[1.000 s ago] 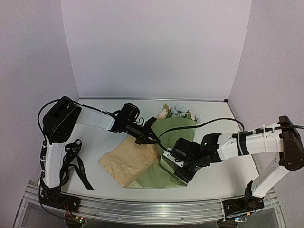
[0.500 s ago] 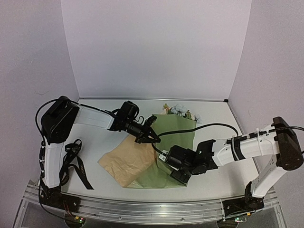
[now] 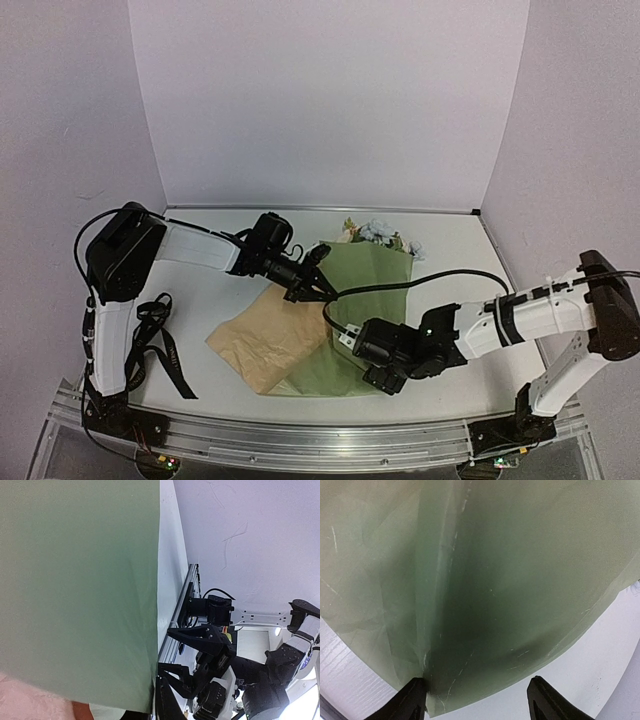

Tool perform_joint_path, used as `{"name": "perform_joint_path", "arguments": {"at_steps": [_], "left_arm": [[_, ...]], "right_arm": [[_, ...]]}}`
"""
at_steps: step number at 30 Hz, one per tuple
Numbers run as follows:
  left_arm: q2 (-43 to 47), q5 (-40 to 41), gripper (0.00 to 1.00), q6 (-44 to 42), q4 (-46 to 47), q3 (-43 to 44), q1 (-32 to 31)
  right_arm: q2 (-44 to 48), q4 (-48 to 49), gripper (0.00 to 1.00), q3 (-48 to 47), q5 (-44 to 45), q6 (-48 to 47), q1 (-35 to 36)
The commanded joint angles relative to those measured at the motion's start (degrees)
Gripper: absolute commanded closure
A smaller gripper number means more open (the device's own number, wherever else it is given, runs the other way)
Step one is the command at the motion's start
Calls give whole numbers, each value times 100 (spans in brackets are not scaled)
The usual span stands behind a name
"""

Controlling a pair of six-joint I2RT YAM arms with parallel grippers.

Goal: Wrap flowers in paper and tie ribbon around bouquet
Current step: Fold the one-fourth-folded wrapping paper at the center of the board, then press the fold line on the 2/3-folded wrapping paper.

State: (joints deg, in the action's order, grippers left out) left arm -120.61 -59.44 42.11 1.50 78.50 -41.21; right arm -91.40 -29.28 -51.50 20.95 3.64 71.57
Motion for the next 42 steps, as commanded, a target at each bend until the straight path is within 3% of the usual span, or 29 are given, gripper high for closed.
{"name": "perform_joint_path", "arguments": {"at_steps": [1,7,15,28,34,42], "left_arm": [[440,-93,95,-25,-54,-49,-1],[480,647,99,-770,-879,-194,-1],[450,1336,100,-1135,-1002,-554,-3],[318,1894,100,-1363,-921,-707,-28],[290,1867,100,-1379,-818,-722,-27],[382,2037,100,-1405,-842,-719,-29]], "right_arm": [[332,83,27,107,147,141,29],[786,89,27,331,-605,652,-266],[1148,156,34,587,-1846,1739,-907],[488,1417,59,692,-3547,3380,-1590],[-135,2115,78,594,-4142,3927,-1813],[-223,2501,83,957,-4158,4263,-1854]]}}
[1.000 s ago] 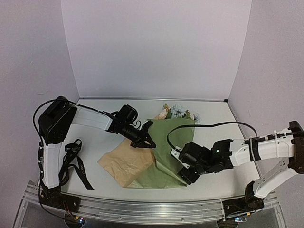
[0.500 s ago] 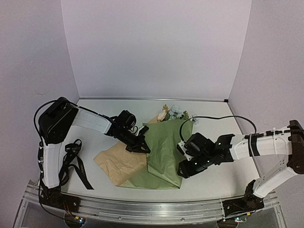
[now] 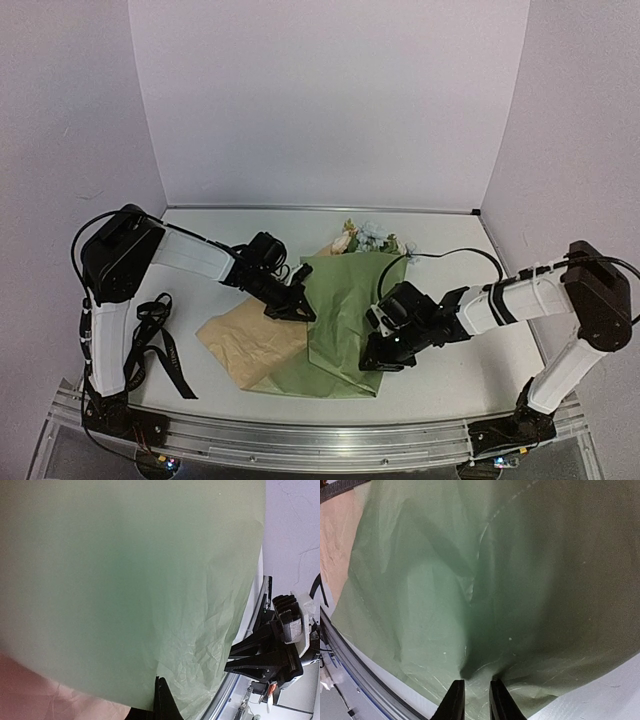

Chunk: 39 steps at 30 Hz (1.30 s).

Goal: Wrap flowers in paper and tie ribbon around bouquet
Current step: Press the fold line on the 2/3-folded wrapping paper.

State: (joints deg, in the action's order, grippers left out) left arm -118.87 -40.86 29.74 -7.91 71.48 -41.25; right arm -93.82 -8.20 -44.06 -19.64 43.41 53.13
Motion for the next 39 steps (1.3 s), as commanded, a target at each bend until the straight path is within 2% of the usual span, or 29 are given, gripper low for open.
{"name": "perform_joint_path", "arguments": {"at_steps": [1,4,9,12,15,17,19,25,32,39], "left_arm": [[235,208,99,-199,80,-13,-24],[405,419,91,-282,-30,23,-23],[1035,1169,67,-469,-343,-50,-60],[1608,1706,61,-549,-504,-185,-231],[1823,2014,59,-630,-653,-190,-629],[1697,1966,61,-701,-698,-137,-969],[1472,1788,68,-713,-629,-134,-1205],[895,1267,85,-411,-29,-445,-1454],[483,1418,92,-119,253,-779,-1464],[317,1714,96,-100,44,-915,-1464]], "right_arm": [[32,402,83,246,-98,298,-12],[0,422,83,300,-119,332,-5],[-111,512,84,284,-165,466,-8],[-138,512,84,261,-160,531,-8],[-171,515,84,227,-180,620,-4],[-181,526,84,201,-202,676,-2],[-148,529,84,196,-204,713,-8],[12,512,83,200,-179,791,-7],[65,512,83,118,-171,993,-40],[96,591,81,68,-143,1389,-413]]}}
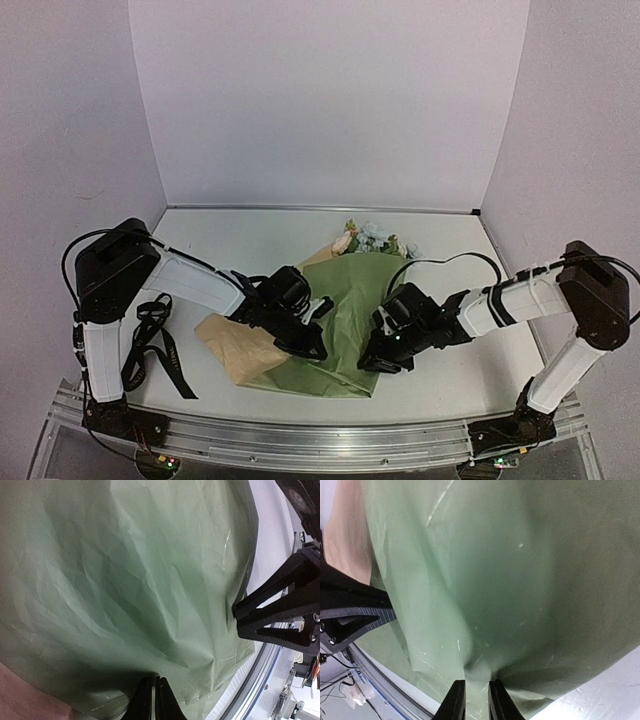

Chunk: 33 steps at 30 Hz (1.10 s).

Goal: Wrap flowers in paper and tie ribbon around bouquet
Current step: Press the fold line on the 2/3-folded wrapping paper.

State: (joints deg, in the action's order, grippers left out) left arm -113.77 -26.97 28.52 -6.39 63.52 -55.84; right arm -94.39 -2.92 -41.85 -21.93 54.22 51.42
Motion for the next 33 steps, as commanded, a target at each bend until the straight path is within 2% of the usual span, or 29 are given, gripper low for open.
{"name": "perform_joint_path", "arguments": {"at_steps": [1,5,23,33], "left_arm": [[-197,363,97,2,-157,-112,-6],[-234,440,100,-39,-241,-108,-4],[-299,569,100,-206,-515,-49,-4],[-293,620,100,-307,-657,3,4]], "right_arm": [[139,113,81,-167,72,373,-306],[38,231,80,-245,82,553,-538],[-995,656,82,-639,-176,852,-1956],[-1628,646,81,-1524,-487,944,-2782]]}}
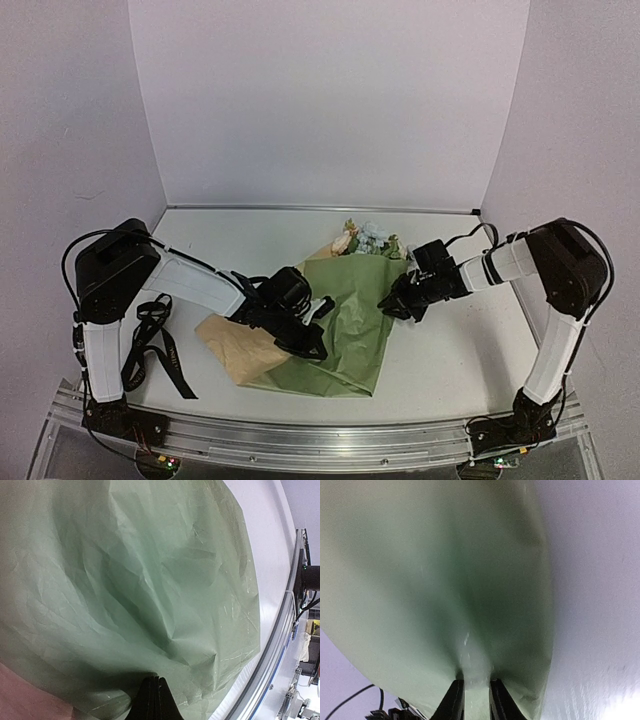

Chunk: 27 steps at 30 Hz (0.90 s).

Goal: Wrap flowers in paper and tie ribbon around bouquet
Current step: Press the fold line on the 2/3-folded wrapping paper.

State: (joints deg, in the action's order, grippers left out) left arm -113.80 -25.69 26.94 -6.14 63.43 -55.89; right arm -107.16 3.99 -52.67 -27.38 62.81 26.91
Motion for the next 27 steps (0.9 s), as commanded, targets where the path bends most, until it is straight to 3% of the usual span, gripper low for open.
{"name": "perform_joint_path", "arguments": {"at_steps": [1,10,14,20,27], "left_arm": [[-287,501,100,-159,-699,13,10],[-231,567,100,-240,-840,70,10],[-234,606,100,-268,-902,168,8],[-298,595,100,-268,-931,304,8],[-271,605,100,-244,-888,283,4]], "right_arm": [[-433,-47,81,-555,30,104,-402],[-1079,-378,80,-1608,-305,162,-1041],[-733,-822,80,-1742,-514,-67,-1060],[368,-984,79,-1223,-793,-99,-837],[1403,-691,79,103,-558,72,264]]}}
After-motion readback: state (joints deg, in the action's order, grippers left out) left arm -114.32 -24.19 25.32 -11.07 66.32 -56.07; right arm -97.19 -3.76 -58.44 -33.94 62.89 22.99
